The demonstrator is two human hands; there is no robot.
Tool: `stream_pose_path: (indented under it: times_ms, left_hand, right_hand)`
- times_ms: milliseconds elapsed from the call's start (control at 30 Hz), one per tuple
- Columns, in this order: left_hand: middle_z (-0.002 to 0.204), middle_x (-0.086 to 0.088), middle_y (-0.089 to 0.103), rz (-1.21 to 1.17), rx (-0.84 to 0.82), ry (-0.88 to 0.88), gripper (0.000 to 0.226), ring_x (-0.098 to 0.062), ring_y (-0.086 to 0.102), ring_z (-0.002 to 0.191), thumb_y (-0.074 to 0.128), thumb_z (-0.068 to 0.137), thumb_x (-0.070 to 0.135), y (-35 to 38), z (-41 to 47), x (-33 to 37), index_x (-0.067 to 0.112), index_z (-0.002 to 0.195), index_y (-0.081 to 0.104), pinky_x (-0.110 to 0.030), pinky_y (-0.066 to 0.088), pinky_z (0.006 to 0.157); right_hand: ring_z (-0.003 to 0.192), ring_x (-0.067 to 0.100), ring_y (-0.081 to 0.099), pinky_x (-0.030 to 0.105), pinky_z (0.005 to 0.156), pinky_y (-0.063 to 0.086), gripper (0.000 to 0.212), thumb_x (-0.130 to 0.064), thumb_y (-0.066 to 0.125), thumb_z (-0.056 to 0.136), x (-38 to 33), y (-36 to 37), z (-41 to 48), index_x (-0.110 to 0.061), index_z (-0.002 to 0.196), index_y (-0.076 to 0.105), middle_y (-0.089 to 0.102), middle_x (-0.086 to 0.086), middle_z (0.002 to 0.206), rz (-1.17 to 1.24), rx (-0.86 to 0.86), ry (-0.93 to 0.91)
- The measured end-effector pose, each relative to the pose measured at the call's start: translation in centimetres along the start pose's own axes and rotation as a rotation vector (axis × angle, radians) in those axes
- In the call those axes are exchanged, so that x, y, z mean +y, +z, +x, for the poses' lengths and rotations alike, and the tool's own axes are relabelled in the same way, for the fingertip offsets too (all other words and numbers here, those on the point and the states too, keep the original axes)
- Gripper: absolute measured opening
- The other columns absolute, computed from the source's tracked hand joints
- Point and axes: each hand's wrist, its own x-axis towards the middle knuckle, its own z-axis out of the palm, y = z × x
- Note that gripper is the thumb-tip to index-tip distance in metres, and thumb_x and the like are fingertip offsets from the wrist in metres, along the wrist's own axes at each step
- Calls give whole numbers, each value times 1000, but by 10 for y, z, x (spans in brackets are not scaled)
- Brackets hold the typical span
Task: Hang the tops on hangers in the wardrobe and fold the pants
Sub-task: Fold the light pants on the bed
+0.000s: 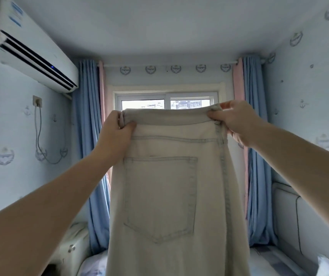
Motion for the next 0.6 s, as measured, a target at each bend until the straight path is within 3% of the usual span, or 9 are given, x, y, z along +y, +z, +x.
stream_pose_path:
  times_ms: [100, 200, 267, 467, 600]
  left_hand:
    - [91, -9, 60, -73, -54, -107, 26, -19, 57, 78, 66, 96, 23, -19, -11, -5, 2, 106, 55, -35, 50, 68]
    - [90, -6, 62, -79, -87, -151, 19, -17, 60, 78, 67, 95, 22, -38, -25, -20, 7, 101, 57, -30, 51, 66]
    - [91, -8, 62, -53, -104, -179, 20, -19, 59, 80, 67, 95, 22, -50, -36, -36, 6, 101, 57, -36, 52, 70]
    - [95, -13, 62, -72, -148, -292, 19, -25, 61, 86, 67, 95, 21, -75, -68, -111, 8, 102, 56, -43, 54, 77]
    - [86, -8, 59, -52, -165, -339, 16, -21, 56, 79, 68, 94, 19, -86, -86, -185, 12, 90, 54, -41, 50, 73]
  right_hand:
    - [103, 33, 71, 47, 95, 57, 23, -6, 79, 83, 3, 12, -7, -7, 102, 66, 70, 20, 110, -45, -4, -5]
    - [104, 35, 70, 48, 96, 56, 23, -7, 81, 81, 17, 29, -12, -8, 100, 68, 71, 18, 109, -59, -15, 7]
    - [102, 35, 71, 49, 95, 57, 25, -7, 82, 80, 33, 45, -15, -8, 100, 68, 71, 19, 108, -76, -30, 29]
    - [63, 13, 66, 43, 87, 60, 22, -9, 86, 75, 108, 101, -22, -11, 91, 71, 72, 5, 80, -130, -75, 93]
    - [55, 8, 62, 35, 74, 59, 25, -7, 85, 76, 174, 149, -26, -8, 95, 68, 71, -3, 67, -141, -105, 161]
